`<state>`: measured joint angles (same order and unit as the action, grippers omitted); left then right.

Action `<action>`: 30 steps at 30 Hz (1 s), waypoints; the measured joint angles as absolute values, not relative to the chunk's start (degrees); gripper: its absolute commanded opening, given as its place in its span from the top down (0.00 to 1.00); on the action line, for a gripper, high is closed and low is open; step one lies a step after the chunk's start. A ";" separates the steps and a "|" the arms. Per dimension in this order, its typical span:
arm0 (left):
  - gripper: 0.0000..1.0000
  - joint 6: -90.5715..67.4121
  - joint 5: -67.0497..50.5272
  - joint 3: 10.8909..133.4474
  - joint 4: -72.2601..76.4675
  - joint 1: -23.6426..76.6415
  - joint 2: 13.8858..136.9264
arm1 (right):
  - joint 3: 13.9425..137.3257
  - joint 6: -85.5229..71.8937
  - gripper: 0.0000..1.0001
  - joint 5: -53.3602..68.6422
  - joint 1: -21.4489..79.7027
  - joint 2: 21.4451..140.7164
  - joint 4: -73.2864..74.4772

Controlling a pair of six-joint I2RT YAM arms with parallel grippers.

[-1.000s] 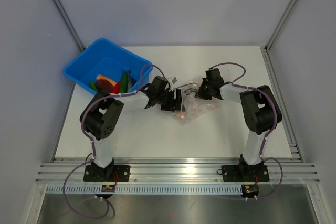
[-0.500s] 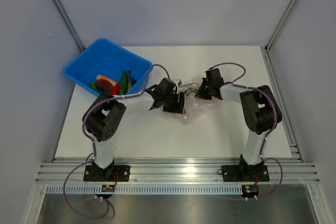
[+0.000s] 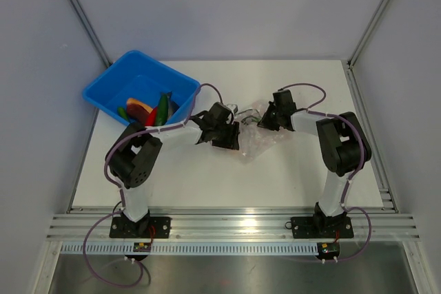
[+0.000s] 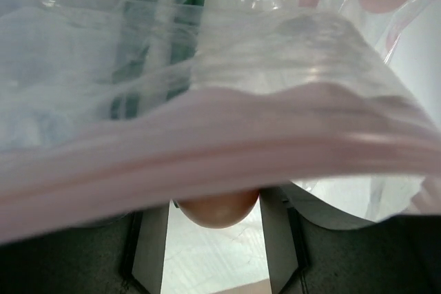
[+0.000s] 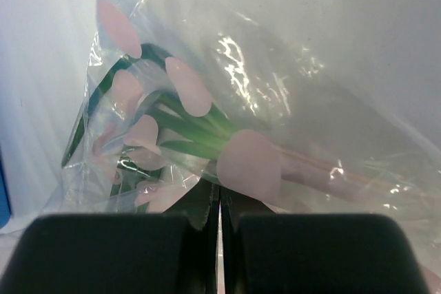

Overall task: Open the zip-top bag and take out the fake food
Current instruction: Pick up the food from the zipper food storage bag.

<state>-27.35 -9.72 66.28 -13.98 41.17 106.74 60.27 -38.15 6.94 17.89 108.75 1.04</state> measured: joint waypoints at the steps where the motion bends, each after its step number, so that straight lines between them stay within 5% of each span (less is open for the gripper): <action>1: 0.67 -27.24 -9.56 66.04 -14.28 41.08 106.15 | 60.05 -38.48 1.00 7.05 17.61 108.68 0.75; 30: 0.66 -26.44 3.90 54.33 -15.84 34.65 77.52 | 59.33 -39.35 1.00 7.03 17.17 108.40 -0.23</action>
